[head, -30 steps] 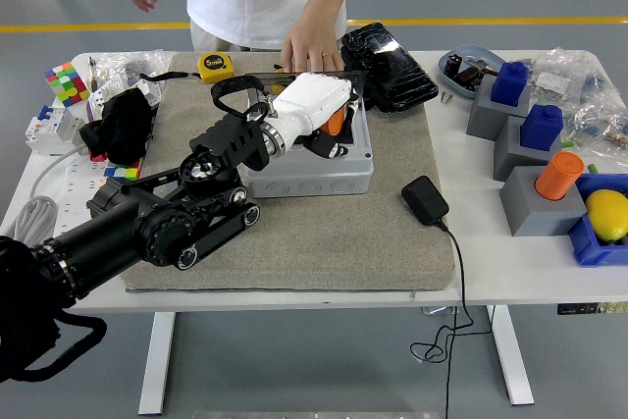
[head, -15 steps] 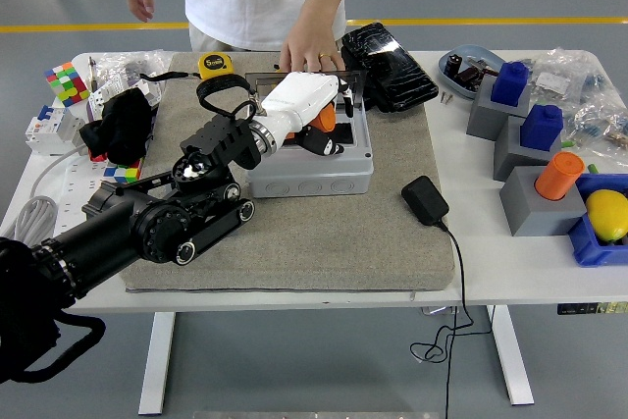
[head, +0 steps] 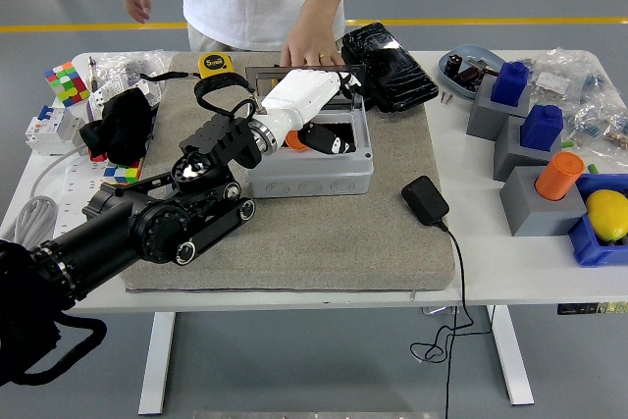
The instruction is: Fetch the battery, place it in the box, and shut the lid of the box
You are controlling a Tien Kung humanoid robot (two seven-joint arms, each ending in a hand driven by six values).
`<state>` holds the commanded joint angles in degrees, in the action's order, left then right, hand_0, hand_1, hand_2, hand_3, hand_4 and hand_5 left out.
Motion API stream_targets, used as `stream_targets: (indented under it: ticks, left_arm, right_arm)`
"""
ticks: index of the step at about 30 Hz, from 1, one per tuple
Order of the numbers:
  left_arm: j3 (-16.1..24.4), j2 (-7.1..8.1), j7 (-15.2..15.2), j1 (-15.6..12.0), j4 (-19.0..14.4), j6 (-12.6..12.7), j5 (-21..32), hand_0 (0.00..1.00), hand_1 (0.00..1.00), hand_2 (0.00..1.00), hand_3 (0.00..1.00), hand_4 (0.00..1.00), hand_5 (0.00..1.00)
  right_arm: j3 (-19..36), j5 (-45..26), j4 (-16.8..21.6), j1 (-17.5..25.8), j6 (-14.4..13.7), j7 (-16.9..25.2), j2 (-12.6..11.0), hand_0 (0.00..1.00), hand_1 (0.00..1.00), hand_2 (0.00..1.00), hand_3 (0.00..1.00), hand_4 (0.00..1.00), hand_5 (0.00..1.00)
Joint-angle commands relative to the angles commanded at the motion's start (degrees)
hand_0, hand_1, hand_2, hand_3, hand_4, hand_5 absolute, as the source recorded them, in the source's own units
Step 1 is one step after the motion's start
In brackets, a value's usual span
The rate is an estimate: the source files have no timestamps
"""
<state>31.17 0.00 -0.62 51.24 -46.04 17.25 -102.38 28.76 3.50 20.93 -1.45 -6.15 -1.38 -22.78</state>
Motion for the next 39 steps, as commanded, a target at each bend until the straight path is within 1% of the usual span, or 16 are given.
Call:
stream_targets:
  ticks: [2,3,8,9,13,14,15,20,21,24,28,32,36,39]
  left_arm:
    - [1.3,0.00,0.0,-0.8,-1.5,-0.1,-0.1,0.567,0.704,0.710,0.748,0.998,0.226]
    - [1.9,0.00,0.1,-1.1,-2.1,-0.2,-0.2,0.531,0.680,0.700,0.730,0.998,0.250]
    - [5.1,0.00,0.6,-3.6,-6.4,-0.7,-1.4,0.531,0.680,0.700,0.730,0.998,0.250]
    - [5.7,0.00,0.8,-4.1,-7.2,-0.8,-1.6,0.508,0.634,0.649,0.696,0.998,0.284]
    - [7.6,0.09,1.2,-6.2,-10.3,-1.3,-2.3,0.508,0.634,0.649,0.696,0.998,0.284]
    - [8.1,0.65,1.2,-6.9,-11.2,-1.4,-2.4,0.508,0.634,0.649,0.696,0.998,0.284]
    - [8.6,1.24,1.2,-7.5,-12.0,-1.4,-2.5,0.505,0.629,0.633,0.663,0.998,0.313]
    - [11.8,4.60,1.5,-11.4,-16.0,-1.6,-3.2,0.505,0.629,0.633,0.663,0.998,0.313]
    - [12.4,5.26,1.4,-12.2,-16.7,-1.5,-3.4,0.498,0.634,0.627,0.624,0.998,0.339]
    - [14.1,7.29,1.7,-14.7,-18.3,-1.6,-3.7,0.498,0.634,0.627,0.624,0.998,0.339]
    - [15.5,9.65,2.1,-17.4,-19.6,-1.8,-3.7,0.498,0.636,0.629,0.621,0.998,0.346]
    - [15.8,11.36,2.3,-19.0,-20.4,-1.8,-3.7,0.498,0.636,0.629,0.621,0.998,0.346]
    - [15.6,12.36,2.5,-20.1,-20.5,-1.9,-3.7,0.501,0.637,0.631,0.619,0.998,0.347]
    - [15.4,12.81,2.6,-20.6,-20.2,-2.0,-3.7,0.504,0.636,0.631,0.616,0.998,0.347]
  right_arm:
    - [0.0,0.0,0.0,0.0,0.0,0.0,0.0,0.546,0.600,0.591,0.543,0.922,0.486]
    - [0.1,0.1,0.0,0.0,0.0,0.0,0.0,0.546,0.600,0.591,0.543,0.922,0.486]
    - [0.3,0.1,0.0,0.0,0.0,0.0,0.1,0.546,0.600,0.591,0.543,0.922,0.486]
    - [0.4,0.2,0.0,0.0,0.0,0.0,0.1,0.546,0.600,0.591,0.543,0.922,0.486]
    - [0.5,0.2,0.0,0.0,0.0,0.1,0.0,0.546,0.600,0.591,0.543,0.922,0.486]
    - [0.6,0.3,0.0,0.0,0.0,0.1,0.0,0.546,0.600,0.591,0.543,0.922,0.486]
    - [0.6,0.3,0.0,0.0,0.0,0.1,0.0,0.546,0.600,0.590,0.544,0.922,0.486]
    - [0.8,0.4,0.0,0.1,0.0,0.1,0.0,0.546,0.600,0.590,0.544,0.922,0.486]
    - [0.9,0.4,0.0,0.1,0.0,0.1,0.0,0.546,0.600,0.590,0.543,0.922,0.486]
    - [1.0,0.5,0.0,0.2,0.0,0.1,0.0,0.546,0.600,0.590,0.543,0.922,0.486]
    - [1.2,0.5,0.0,0.3,0.0,0.1,0.0,0.546,0.600,0.590,0.543,0.922,0.486]
    - [1.4,0.7,0.1,0.3,0.0,0.1,-0.1,0.546,0.600,0.590,0.543,0.922,0.486]
    - [1.6,0.8,0.1,0.3,0.0,0.1,-0.1,0.546,0.600,0.590,0.543,0.922,0.486]
    - [1.6,0.9,0.1,0.3,0.0,0.1,-0.1,0.546,0.600,0.590,0.544,0.923,0.486]
